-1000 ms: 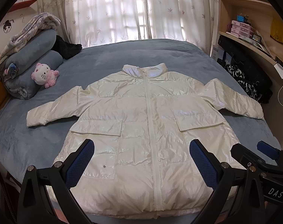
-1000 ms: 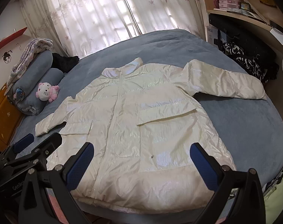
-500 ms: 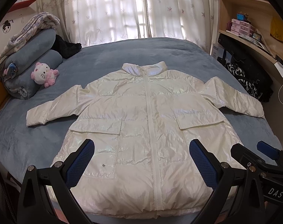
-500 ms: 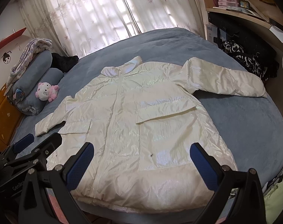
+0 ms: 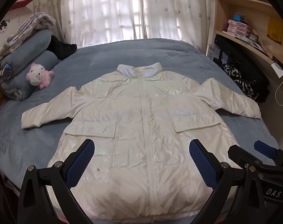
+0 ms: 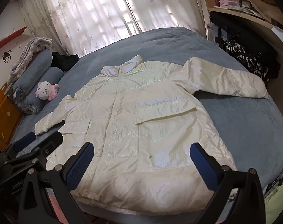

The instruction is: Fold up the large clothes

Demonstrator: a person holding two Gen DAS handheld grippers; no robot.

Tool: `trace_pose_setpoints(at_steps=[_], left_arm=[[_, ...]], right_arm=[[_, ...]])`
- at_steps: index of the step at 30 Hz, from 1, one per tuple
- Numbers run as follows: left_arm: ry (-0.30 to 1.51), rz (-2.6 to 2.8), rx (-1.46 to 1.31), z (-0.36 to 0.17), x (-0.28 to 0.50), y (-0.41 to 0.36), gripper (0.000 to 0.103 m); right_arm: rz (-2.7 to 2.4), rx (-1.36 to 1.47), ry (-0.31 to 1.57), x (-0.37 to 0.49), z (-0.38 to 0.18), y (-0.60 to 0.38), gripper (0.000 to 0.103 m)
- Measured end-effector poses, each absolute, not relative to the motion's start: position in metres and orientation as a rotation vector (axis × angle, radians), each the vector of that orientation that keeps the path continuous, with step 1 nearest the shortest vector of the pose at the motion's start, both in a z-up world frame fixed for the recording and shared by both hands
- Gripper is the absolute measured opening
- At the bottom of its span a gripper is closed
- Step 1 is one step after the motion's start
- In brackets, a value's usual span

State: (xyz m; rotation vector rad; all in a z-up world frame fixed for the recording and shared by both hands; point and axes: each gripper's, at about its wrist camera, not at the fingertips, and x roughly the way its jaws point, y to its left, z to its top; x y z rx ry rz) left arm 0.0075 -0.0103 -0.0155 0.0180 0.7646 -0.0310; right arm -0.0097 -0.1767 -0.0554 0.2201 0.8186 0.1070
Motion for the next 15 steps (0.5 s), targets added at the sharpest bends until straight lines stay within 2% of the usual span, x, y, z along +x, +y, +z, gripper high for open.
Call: trace_pose_setpoints(at_steps=[15], left_arm=[[0.747,-0.128,0.04,0.017,0.051,-0.044,0.101]], right_arm=[[0.052,0.159,0.747,0.014,-0.011,-0.203,0.103]])
